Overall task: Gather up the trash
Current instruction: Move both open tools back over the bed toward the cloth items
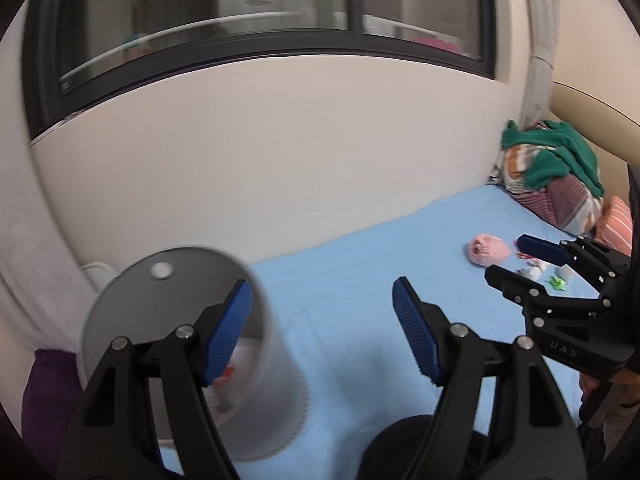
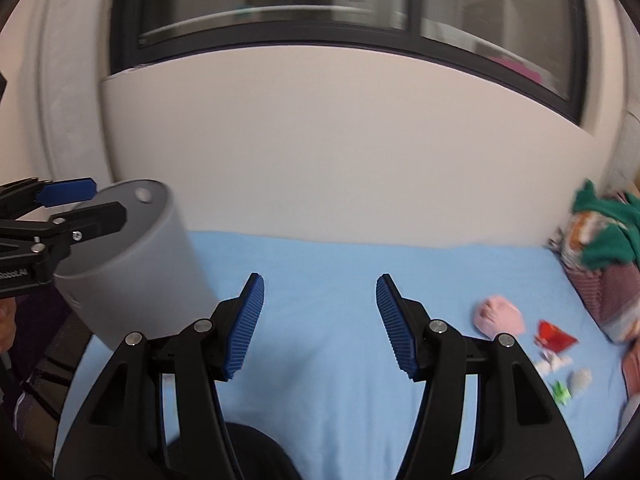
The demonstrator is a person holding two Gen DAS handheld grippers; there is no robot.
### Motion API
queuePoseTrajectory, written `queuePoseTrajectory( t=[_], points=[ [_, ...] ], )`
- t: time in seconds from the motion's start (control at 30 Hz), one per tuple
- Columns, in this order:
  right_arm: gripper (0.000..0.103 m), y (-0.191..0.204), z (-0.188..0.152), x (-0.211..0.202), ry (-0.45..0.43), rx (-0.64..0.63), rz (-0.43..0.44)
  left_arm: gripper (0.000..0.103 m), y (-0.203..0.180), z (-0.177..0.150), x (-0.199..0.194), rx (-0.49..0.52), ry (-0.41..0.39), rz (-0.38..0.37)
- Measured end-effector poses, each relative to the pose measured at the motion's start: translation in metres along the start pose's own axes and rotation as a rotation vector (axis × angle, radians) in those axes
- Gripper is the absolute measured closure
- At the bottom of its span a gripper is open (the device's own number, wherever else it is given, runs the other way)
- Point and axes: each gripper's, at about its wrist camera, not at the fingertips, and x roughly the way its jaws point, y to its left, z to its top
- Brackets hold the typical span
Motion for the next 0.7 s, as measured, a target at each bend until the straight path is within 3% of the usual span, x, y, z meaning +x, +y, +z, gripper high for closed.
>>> queuePoseTrajectory(
  t=[0.4, 0.7],
  points=[
    [0.050, -0.164, -0.085, -0.039, 0.097, 0.236, -0.355, 0.030, -0.158, 0.002, 0.066, 0.145, 0.045, -0.281],
    [0.052, -0.263, -0.143, -0.060, 0.132, 0.364, -0.482, 0.030, -0.269, -0.006, 0.107, 0.242, 0.104, -0.426]
  ],
)
